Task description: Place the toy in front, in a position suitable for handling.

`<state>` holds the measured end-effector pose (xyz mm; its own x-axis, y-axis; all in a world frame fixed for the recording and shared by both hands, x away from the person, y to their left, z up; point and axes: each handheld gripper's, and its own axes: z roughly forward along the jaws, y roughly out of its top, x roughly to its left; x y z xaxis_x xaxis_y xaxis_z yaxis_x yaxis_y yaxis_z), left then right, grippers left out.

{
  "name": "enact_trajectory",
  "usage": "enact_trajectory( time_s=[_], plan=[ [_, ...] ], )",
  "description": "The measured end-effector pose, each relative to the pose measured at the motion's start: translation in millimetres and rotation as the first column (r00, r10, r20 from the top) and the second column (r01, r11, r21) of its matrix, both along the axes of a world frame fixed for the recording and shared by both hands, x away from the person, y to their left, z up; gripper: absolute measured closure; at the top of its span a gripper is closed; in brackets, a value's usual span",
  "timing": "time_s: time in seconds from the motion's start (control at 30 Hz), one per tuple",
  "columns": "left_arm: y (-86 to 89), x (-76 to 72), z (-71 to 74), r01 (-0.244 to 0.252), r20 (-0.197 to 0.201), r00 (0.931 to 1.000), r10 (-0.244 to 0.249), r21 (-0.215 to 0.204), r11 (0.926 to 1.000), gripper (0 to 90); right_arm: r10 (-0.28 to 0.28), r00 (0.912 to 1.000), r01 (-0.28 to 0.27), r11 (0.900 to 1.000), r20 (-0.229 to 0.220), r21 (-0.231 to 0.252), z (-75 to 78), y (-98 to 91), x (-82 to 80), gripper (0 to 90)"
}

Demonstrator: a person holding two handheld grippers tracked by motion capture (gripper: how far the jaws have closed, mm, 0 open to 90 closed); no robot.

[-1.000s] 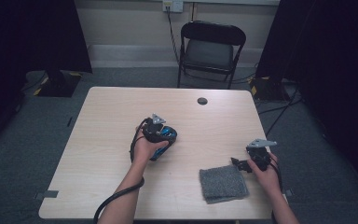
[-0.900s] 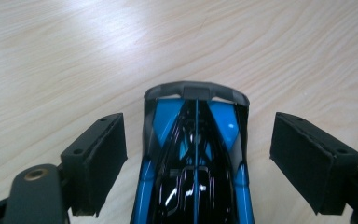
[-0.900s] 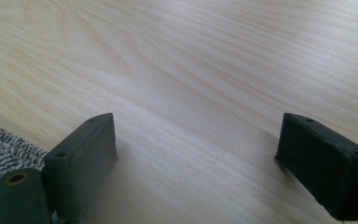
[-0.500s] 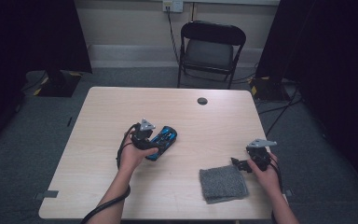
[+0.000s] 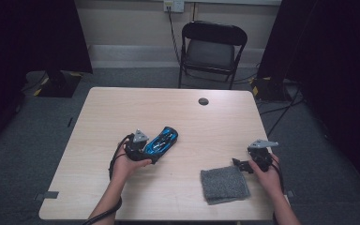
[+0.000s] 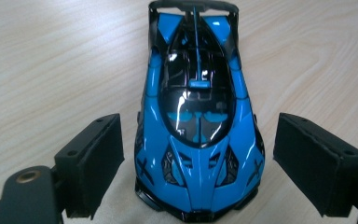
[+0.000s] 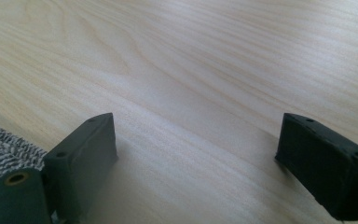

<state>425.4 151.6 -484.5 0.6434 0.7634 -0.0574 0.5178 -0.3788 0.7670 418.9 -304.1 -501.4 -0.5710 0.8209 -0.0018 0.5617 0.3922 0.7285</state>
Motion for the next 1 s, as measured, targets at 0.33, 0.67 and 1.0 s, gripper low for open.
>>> enact_trajectory(
  time_s=[0.33,0.67,1.0],
  plan=[
    [-1.8,0.2,-14.7,0.012,-0.005,0.9999,-0.012,0.014,0.9998,15.3,0.0,1.0,0.0,1.0,0.0,0.0,0.0,0.0,0.0,10.9],
    [-7.0,1.6,-17.0,0.026,-0.004,0.9997,-0.026,0.067,0.9974,15.7,0.0,1.0,0.0,1.0,0.0,0.0,0.0,0.0,0.0,10.8],
    [-5.8,-0.7,-16.9,0.011,0.012,0.9999,-0.012,0.053,0.9985,25.6,-0.006,1.0,0.006,1.0,0.0,-0.002,0.0,0.1,0.1,10.6]
  ],
)
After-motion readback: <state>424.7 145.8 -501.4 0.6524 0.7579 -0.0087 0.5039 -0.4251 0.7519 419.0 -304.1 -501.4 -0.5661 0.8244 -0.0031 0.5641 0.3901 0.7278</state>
